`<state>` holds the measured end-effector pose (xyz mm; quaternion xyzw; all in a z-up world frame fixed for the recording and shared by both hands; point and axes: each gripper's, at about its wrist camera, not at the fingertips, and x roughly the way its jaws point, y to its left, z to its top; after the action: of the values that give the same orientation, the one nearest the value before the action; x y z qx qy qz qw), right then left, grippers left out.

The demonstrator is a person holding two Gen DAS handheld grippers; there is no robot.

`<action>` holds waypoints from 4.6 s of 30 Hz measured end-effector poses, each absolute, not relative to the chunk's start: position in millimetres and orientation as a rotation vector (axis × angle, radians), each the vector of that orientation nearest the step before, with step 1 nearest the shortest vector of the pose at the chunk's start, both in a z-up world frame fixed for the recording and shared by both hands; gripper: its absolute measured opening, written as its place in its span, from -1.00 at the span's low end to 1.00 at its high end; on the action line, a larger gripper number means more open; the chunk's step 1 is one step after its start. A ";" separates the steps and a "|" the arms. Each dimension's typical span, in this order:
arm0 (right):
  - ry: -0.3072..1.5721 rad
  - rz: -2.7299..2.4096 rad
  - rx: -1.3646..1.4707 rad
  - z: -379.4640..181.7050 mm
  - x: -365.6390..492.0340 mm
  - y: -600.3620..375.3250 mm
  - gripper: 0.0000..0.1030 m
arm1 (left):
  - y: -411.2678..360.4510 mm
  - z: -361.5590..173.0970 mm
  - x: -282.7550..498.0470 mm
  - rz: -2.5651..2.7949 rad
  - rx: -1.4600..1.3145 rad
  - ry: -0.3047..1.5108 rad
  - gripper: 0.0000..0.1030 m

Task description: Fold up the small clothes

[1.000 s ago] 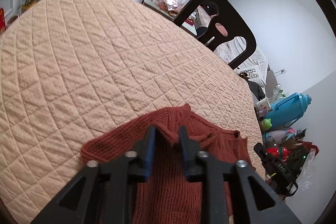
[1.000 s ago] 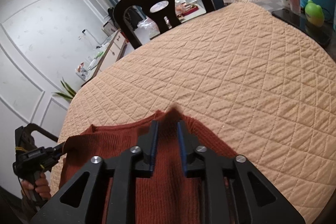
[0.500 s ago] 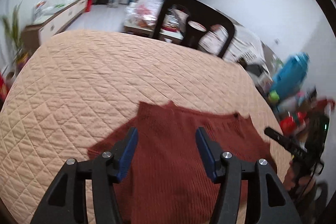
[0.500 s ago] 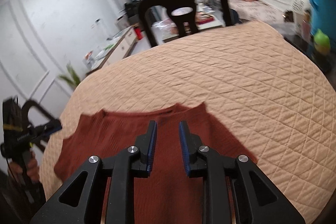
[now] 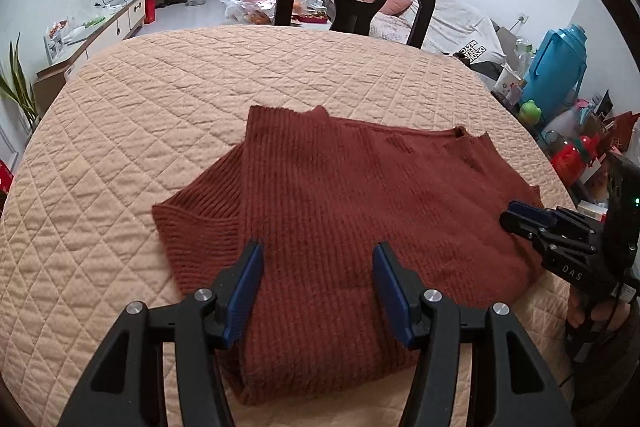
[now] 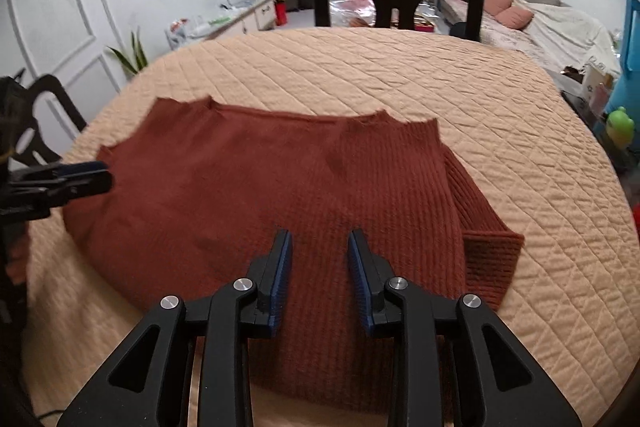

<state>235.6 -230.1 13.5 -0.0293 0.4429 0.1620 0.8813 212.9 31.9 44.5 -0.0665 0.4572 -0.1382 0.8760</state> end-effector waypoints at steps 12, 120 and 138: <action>0.863 0.296 -0.133 25.4 218.7 -229.5 -0.20 | 42.2 53.4 194.3 -0.271 -0.123 0.916 0.16; 0.615 0.569 -0.542 9.3 142.8 -9.1 -0.78 | 114.7 21.4 272.5 -0.579 -0.574 1.099 0.79; 0.599 0.583 -0.505 10.2 147.2 -17.0 -0.78 | 98.0 15.5 292.1 -0.496 -0.482 1.162 -0.52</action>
<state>147.2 -17.0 10.2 -0.2427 0.2877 0.2799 0.8832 292.1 98.0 15.5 -0.2231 0.5378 -0.2296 0.7799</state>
